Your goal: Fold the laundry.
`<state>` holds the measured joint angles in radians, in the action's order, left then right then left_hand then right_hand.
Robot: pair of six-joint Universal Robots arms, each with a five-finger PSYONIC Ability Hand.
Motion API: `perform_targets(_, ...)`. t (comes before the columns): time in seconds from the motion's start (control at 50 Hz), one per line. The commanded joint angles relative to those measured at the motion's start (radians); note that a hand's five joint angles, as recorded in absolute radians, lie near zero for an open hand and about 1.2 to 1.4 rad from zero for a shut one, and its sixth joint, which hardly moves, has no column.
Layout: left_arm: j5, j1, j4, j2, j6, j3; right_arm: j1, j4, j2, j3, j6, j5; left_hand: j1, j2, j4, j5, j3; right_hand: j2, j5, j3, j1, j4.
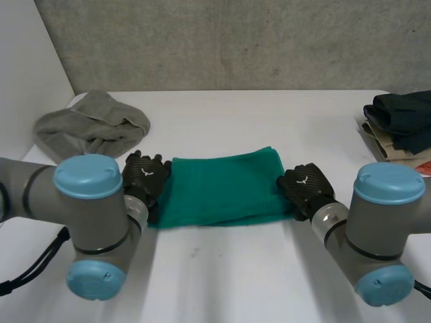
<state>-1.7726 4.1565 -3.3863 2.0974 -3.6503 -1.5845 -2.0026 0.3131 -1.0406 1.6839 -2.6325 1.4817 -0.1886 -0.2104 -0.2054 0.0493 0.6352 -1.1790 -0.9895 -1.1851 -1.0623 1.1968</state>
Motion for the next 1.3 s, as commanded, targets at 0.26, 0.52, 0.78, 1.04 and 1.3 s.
perform_targets(0.26,0.022,0.008,-0.010,-0.267,0.076,-0.097,-0.011,-0.060,-0.208,-0.039,0.264,0.062,0.010,0.032,0.027,-0.046,-0.457,-0.217,-0.232,-0.211,-0.334,0.199)
perform_targets(0.52,0.018,0.059,-0.065,-0.258,0.108,-0.098,-0.384,0.126,0.122,-0.179,0.473,-0.224,0.010,0.032,0.027,-0.046,-0.457,-0.217,-0.232,-0.211,-0.334,0.199)
perform_targets(0.78,0.045,0.044,-0.103,-0.238,0.200,-0.029,-0.269,0.090,-0.048,-0.167,-0.085,-0.112,0.010,0.032,0.027,-0.046,-0.457,1.004,0.990,1.011,0.888,-1.022)
perform_targets(1.04,0.194,-0.084,-0.107,-0.065,0.323,0.060,-0.113,-0.288,0.011,-0.319,-0.420,-0.055,-0.001,0.020,0.015,-0.034,-0.445,1.004,0.990,1.011,0.888,-1.022)
perform_targets(1.3,0.102,-0.095,0.034,0.113,0.182,0.107,-0.116,-0.413,0.201,-0.443,-0.376,-0.041,-0.054,-0.032,-0.037,0.019,-0.392,1.004,0.990,1.011,0.888,-1.022)
